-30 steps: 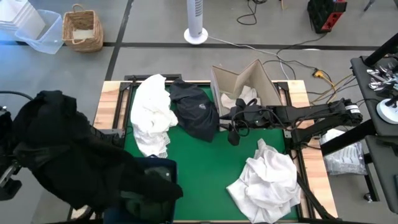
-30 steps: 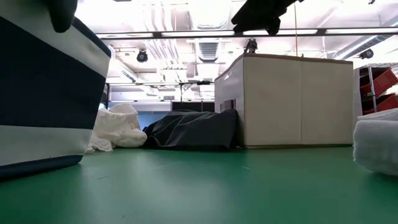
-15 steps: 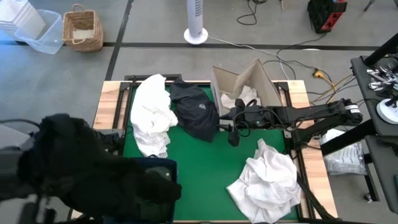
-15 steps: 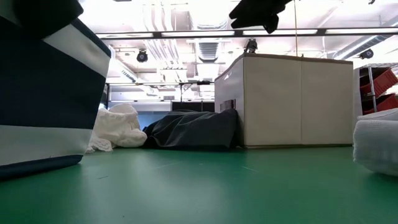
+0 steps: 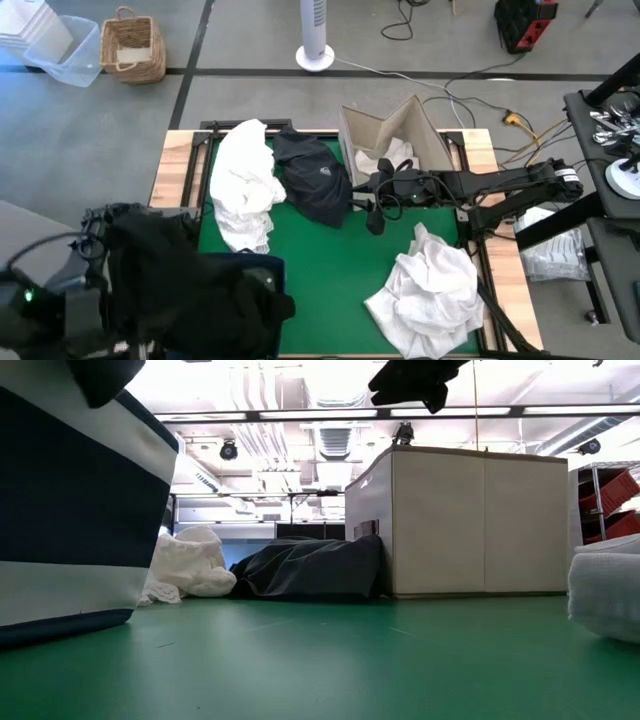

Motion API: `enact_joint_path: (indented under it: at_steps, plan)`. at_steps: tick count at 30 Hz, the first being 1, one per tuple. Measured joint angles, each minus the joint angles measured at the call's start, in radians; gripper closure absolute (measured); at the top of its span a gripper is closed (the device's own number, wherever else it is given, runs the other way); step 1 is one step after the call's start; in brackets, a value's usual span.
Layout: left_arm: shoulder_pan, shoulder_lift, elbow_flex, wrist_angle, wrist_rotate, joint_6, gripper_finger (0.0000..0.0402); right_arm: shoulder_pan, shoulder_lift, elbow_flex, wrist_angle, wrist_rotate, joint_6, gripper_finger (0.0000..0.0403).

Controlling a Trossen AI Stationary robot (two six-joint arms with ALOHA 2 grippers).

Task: Sort clothes
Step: Put the black jacket into the blue laundry organizer

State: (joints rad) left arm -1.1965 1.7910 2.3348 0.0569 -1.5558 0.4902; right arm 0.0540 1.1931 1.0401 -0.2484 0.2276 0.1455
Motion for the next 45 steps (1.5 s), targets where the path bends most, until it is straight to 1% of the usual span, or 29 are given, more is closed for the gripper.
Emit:
enact_joint_path:
  at_steps: [3,7,9,13,15,17,18,22,24,27,34,36,39,43,44,45]
  plan:
    - [0.001,0.026,0.0,-0.047,0.001,-0.018,0.0375,0.0,0.0,-0.001,0.0,0.0,0.0,0.0257]
    - [0.02,0.073,0.0,-0.168,0.017,-0.099,0.0375,0.0,0.0,-0.004,0.0,0.0,0.0,0.0255]
    - [0.031,0.096,-0.002,-0.23,0.045,-0.154,0.0375,0.0,0.0,-0.006,0.001,0.0,0.0,0.0257]
    - [0.042,0.118,-0.002,-0.347,0.141,-0.266,0.0375,0.0,0.0,-0.012,0.0,0.0,0.001,0.0266]
    - [0.044,0.125,-0.002,-0.429,0.169,-0.349,0.0375,0.0,0.0,-0.015,0.0,0.0,0.003,0.0269]
    - [0.047,0.129,-0.002,-0.554,0.179,-0.473,0.0375,0.0,0.0,-0.02,0.0,0.0,0.004,0.0271]
    - [0.048,0.129,-0.002,-0.633,0.187,-0.56,0.0375,0.0,0.0,-0.022,0.0,0.0,0.007,0.0271]
    - [0.068,0.126,-0.002,-0.976,0.256,-0.994,0.0375,0.0,0.0,-0.031,-0.001,0.0,0.014,0.0265]
    - [0.076,0.13,-0.002,-1.081,0.262,-1.121,0.0375,0.0,0.0,-0.032,0.0,0.0,0.014,0.0261]
    - [0.078,0.138,-0.002,-1.128,0.259,-1.179,0.0375,0.0,0.0,-0.032,0.0,0.0,0.017,0.0256]
    - [0.08,0.145,-0.002,-1.133,0.259,-1.185,0.0375,0.0,0.0,-0.032,0.0,0.0,0.019,0.0261]
    - [0.08,0.14,-0.002,-1.188,0.256,-1.218,0.0375,0.001,0.0,-0.032,0.0,0.0,0.019,0.0265]
    - [0.08,0.125,-0.002,-1.331,0.257,-1.346,0.0375,0.001,0.0,-0.032,-0.001,-0.004,0.023,0.0269]
    - [0.081,0.112,-0.001,-1.57,0.259,-1.605,0.0375,0.001,0.0,-0.032,-0.001,-0.026,0.027,0.0271]
    - [0.081,0.112,-0.001,-1.619,0.264,-1.663,0.0375,0.001,0.0,-0.032,-0.001,-0.026,0.027,0.027]
    - [0.082,0.111,-0.002,-1.633,0.268,-1.701,0.0375,0.001,0.0,-0.032,-0.001,-0.026,0.027,0.0268]
